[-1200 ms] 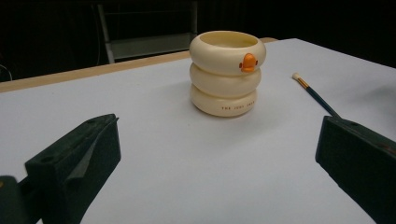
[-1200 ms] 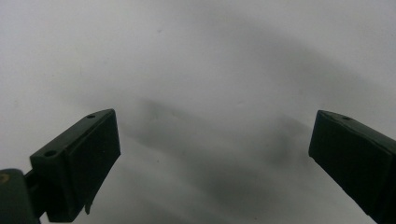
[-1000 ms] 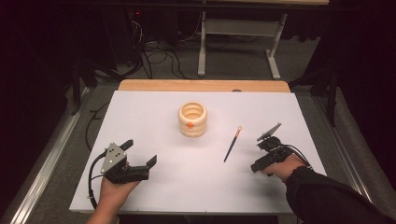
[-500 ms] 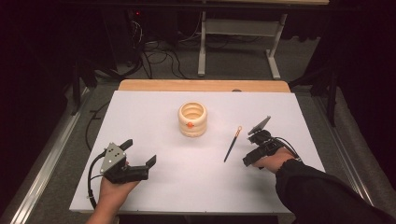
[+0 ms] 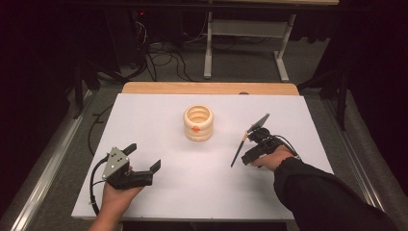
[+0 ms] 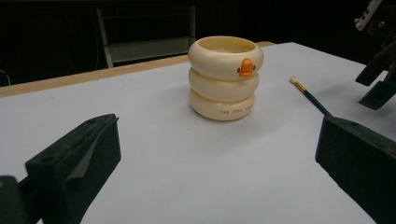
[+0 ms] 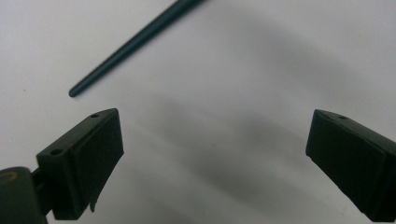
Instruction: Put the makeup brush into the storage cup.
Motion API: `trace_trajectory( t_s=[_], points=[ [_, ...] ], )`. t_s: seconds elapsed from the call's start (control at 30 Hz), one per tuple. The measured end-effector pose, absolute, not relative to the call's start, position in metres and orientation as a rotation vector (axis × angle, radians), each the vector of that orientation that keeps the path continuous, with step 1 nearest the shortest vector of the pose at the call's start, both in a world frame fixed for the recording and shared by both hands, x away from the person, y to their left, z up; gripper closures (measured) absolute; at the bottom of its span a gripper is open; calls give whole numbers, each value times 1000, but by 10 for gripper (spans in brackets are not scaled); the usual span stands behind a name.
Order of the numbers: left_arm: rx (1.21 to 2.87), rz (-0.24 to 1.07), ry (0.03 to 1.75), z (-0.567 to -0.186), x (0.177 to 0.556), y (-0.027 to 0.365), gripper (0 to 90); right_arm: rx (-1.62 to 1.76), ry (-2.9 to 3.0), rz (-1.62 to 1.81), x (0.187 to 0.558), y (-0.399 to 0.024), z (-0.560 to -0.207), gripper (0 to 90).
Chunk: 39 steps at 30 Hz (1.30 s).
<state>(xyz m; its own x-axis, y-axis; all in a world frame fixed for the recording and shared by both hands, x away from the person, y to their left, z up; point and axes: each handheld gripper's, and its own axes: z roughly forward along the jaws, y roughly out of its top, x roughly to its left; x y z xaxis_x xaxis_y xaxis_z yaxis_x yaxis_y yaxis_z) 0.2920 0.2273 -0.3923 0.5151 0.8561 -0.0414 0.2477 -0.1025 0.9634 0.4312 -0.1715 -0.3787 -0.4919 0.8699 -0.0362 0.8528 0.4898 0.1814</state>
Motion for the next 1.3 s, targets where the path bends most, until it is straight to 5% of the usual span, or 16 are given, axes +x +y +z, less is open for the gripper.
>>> trace_trajectory(
  t_s=[1.3],
  points=[
    [1639,666,947,-393,293,228,6,1556,2603,292,458,-135,-391,186]
  ],
)
